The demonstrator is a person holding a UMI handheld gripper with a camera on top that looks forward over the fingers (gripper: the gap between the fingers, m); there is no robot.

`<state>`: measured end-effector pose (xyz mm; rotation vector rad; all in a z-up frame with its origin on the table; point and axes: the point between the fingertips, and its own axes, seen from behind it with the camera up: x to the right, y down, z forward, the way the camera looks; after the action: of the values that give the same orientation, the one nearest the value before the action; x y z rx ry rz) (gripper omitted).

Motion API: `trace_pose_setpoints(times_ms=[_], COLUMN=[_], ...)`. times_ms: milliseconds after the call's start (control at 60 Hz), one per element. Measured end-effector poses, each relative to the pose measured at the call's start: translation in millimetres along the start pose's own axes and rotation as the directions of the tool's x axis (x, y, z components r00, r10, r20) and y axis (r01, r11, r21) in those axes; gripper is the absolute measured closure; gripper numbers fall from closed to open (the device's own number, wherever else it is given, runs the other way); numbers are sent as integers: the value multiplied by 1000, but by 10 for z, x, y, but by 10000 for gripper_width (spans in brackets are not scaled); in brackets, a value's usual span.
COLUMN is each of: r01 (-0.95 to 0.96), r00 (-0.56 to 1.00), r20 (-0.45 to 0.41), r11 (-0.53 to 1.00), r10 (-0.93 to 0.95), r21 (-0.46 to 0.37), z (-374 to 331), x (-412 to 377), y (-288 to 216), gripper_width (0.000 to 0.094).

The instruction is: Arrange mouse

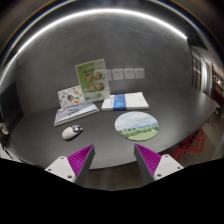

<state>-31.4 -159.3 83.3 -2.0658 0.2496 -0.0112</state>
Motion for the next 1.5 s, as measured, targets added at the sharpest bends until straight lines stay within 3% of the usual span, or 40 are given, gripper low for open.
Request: trace_pose_setpoints(times_ms=[100,367,500,583,850,1100,1117,1217,1267,1283,1300,1333,1367,1383,1400,1500], r01=[57,238,345,379,354,267,261,246,248,252,254,252,256,264,275,304], r00=[996,894,842,831,860,937,940,948,952,953,953,956,957,955,953,934], r20=[71,399,457,447,410,262,255,230,208,202,197,185,173,167,164,228], r11=[998,970,937,925,934,958,960,964,963,962,961,960,959,957,954,947], r10=[-56,-202,-285,-332,-303,-232,-228,-219,-223,-227,-229,-228,-234,-243,-255,-276], r21=[-18,-44,-52,-18,-52,-105,-102,-97,-104,-108,-112,-120,-123,-120,-115,-102], z=[133,671,951,1117,1609,2184,2194,2250,2244,2239,2236,2233,2230,2232,2231,2084], x=[-61,-1018,-1454,-1614,-2066,-2414,-2434,-2522,-2511,-2509,-2514,-2516,-2512,-2514,-2519,-2702], y=[53,472,702,669,412,114,100,87,97,100,101,100,90,79,67,32], gripper_width=[106,106,102,94,102,100,65,400,443,403,477,497,502,457,522,521])
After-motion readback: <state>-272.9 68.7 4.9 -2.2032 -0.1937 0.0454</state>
